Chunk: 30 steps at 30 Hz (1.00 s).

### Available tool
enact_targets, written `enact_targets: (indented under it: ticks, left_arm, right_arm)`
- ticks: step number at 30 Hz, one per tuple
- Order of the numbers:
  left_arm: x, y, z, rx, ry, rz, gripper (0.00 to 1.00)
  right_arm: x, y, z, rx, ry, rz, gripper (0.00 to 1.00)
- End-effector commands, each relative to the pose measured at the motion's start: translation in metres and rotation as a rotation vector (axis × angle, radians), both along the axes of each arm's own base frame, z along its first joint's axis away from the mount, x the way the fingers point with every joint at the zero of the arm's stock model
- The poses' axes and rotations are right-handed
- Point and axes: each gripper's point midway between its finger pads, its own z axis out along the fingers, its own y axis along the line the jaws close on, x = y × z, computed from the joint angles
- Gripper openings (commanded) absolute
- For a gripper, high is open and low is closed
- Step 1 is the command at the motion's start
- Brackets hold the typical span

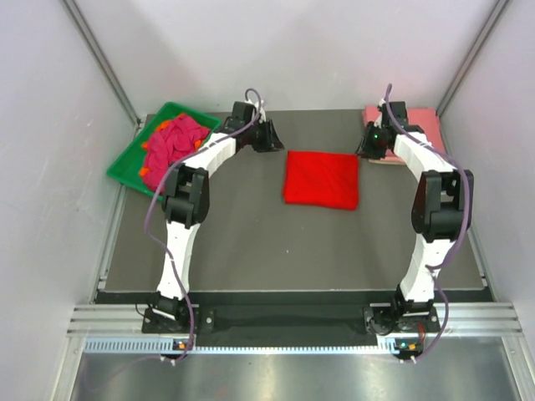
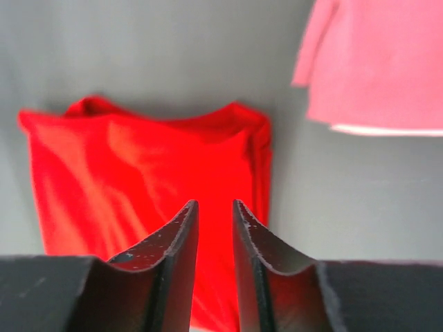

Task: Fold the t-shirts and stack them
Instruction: Fold the tshirt

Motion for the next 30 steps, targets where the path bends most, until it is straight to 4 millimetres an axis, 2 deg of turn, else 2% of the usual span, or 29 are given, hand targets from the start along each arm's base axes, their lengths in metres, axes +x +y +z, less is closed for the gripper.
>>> enact_targets:
  ticks: [1,6,9,11,12,14,16,17,18,19,20,22,23,24,26,27,29,30]
  left_arm:
    - [-0.042,-0.028,0.055,-0.06,-0.087,-0.143,0.31]
    - [-0.084,-0.044,0.026,-0.025,-0.011,-0.219,0.29]
    - [-0.098,-0.048,0.006,0.009,0.022,-0.234,0.27]
    - [-0.106,-0.046,-0.011,0.043,0.047,-0.231,0.28]
    - [-0.106,-0.043,-0.017,0.067,0.046,-0.22,0.27]
    - [-0.111,-0.036,-0.034,0.115,0.072,-0.198,0.26]
    - [-0.106,-0.025,-0.044,0.179,0.058,-0.158,0.26]
    - [-0.104,-0.019,-0.049,0.21,0.062,-0.139,0.26]
    - [-0.101,-0.013,-0.052,0.245,0.062,-0.116,0.26]
    - [-0.093,-0.002,-0.055,0.306,0.054,-0.06,0.26]
    - [-0.083,-0.002,-0.045,0.321,0.033,-0.038,0.26]
    - [-0.082,-0.001,-0.033,0.331,0.034,-0.041,0.26]
    - [-0.078,-0.006,-0.014,0.304,0.004,-0.045,0.27]
    - [-0.078,-0.011,-0.004,0.279,-0.004,-0.054,0.27]
    - [-0.085,-0.023,0.022,0.201,-0.017,-0.096,0.28]
    - [-0.09,-0.026,0.029,0.175,-0.005,-0.107,0.28]
    - [-0.107,-0.035,0.04,0.127,0.012,-0.156,0.28]
    - [-0.113,-0.038,0.041,0.113,0.023,-0.164,0.28]
  right_arm:
    - [-0.005,0.015,0.023,0.061,-0.082,0.11,0.26]
    - [-0.002,0.027,-0.006,0.092,-0.015,0.155,0.25]
    - [0.007,0.018,-0.026,0.055,0.003,0.125,0.25]
    - [0.02,0.01,-0.029,0.013,-0.011,0.091,0.23]
    - [0.022,0.006,-0.041,0.001,0.013,0.077,0.21]
    - [0.03,-0.003,-0.046,-0.036,0.018,0.029,0.18]
    - [0.031,-0.013,-0.057,-0.071,0.044,-0.027,0.16]
    - [0.031,-0.017,-0.057,-0.081,0.047,-0.045,0.16]
    - [0.032,-0.019,-0.049,-0.085,0.03,-0.057,0.16]
    - [0.031,-0.02,-0.046,-0.085,0.022,-0.062,0.16]
    - [0.031,-0.019,-0.039,-0.08,0.008,-0.06,0.17]
    - [0.03,-0.01,-0.009,-0.047,-0.041,-0.021,0.19]
    - [0.027,-0.008,0.0,-0.038,-0.053,-0.008,0.2]
    - [0.022,-0.005,0.019,-0.032,-0.081,0.013,0.24]
    - [0.002,0.001,0.025,-0.01,-0.041,0.05,0.27]
    - [-0.013,0.001,0.027,-0.01,-0.024,0.066,0.3]
    - [-0.042,0.008,0.018,0.018,0.04,0.105,0.3]
    - [-0.065,0.007,0.008,0.023,0.083,0.116,0.29]
